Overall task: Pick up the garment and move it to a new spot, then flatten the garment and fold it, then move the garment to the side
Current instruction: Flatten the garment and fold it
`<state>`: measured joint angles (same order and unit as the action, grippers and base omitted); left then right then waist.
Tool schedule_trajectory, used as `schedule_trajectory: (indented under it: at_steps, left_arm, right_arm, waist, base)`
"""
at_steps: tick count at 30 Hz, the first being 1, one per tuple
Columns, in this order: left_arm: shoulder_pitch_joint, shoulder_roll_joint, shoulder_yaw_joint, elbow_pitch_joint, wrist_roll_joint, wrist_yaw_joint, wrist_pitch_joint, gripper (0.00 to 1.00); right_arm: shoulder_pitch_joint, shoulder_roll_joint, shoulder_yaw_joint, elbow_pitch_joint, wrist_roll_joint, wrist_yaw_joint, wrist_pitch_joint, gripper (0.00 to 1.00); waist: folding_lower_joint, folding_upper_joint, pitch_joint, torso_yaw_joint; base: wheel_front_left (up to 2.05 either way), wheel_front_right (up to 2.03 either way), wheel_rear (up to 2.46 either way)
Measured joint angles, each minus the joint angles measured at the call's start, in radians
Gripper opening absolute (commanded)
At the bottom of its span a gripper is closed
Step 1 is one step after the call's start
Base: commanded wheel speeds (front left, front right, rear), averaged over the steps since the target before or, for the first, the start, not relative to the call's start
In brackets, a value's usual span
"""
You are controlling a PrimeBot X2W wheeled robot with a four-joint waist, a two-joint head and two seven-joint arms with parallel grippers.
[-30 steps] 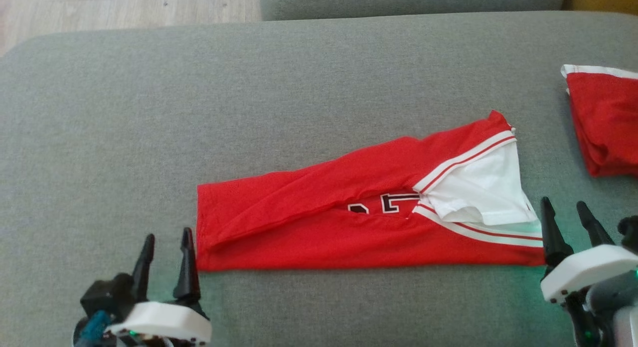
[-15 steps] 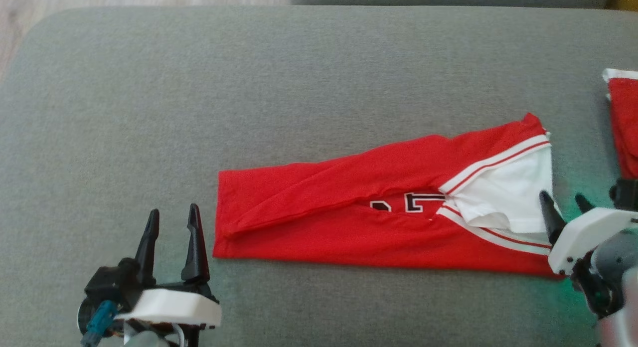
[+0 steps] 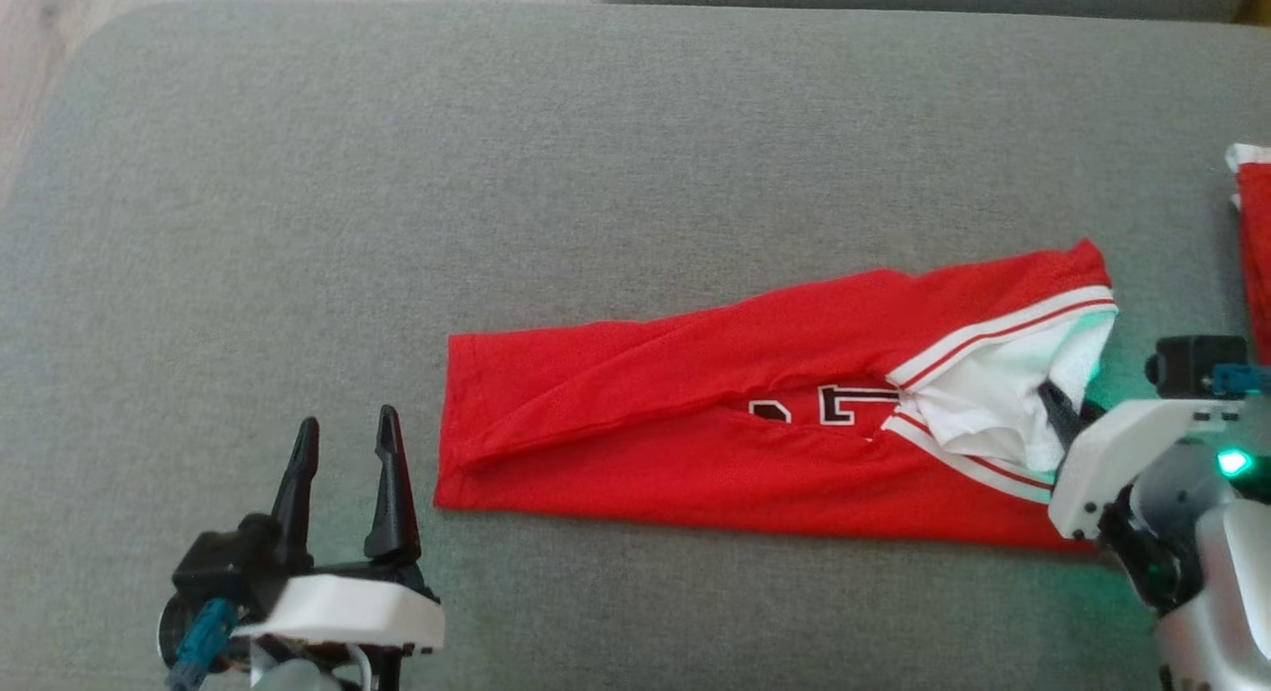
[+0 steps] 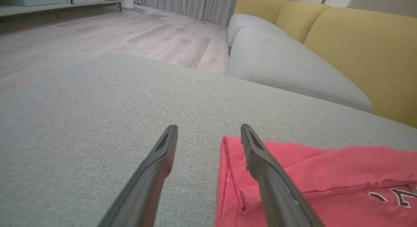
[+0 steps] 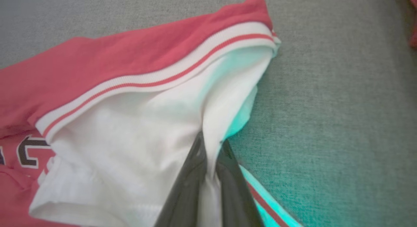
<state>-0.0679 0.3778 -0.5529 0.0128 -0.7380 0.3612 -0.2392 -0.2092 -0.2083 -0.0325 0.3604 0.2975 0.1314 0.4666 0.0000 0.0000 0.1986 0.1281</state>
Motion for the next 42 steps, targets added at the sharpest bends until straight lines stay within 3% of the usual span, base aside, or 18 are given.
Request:
schedule_trajectory:
  at_steps: [6,15,24,29,35,42]
  left_arm:
    - [0.000,-0.002,-0.001,0.002,0.000,0.001,0.000,1.00]
    - [0.001,-0.001,-0.001,0.012,0.000,0.002,0.000,1.00]
    - [0.001,0.001,-0.003,0.008,0.000,0.008,0.002,1.00]
    - [-0.001,0.001,-0.013,0.017,0.000,-0.002,0.010,1.00]
    - [-0.003,-0.001,-0.028,0.033,0.000,-0.009,0.010,1.00]
    - [-0.002,-0.003,-0.037,0.038,0.000,-0.011,0.015,1.00]
  right_arm:
    - [-0.025,0.002,0.002,0.005,-0.017,0.000,-0.036,0.00]
    - [-0.021,-0.054,-0.084,-0.179,-0.017,0.000,-0.035,0.00]
    - [0.042,-0.023,-0.112,-0.295,-0.027,0.000,0.003,0.00]
    - [0.042,0.013,-0.031,-0.349,-0.020,0.000,-0.007,0.00]
    - [0.057,0.047,0.156,-0.407,0.026,0.000,-0.026,0.00]
    - [0.065,0.127,0.317,-0.335,0.060,0.000,-0.059,0.00]
  waist:
    - [0.0000,0.0000,-0.013,-0.038]
    - [0.0000,0.0000,-0.037,-0.154]
    - [0.0000,0.0000,-0.041,-0.237]
    - [0.0000,0.0000,-0.049,-0.230]
    - [0.0000,0.0000,-0.072,-0.175]
    - [-0.0001,0.0000,-0.102,-0.083]
  base:
    - [0.00,0.00,0.00]
    - [0.00,0.00,0.00]
    - [0.00,0.00,0.00]
    - [0.00,0.00,0.00]
    - [0.00,0.00,0.00]
    - [0.00,0.00,0.00]
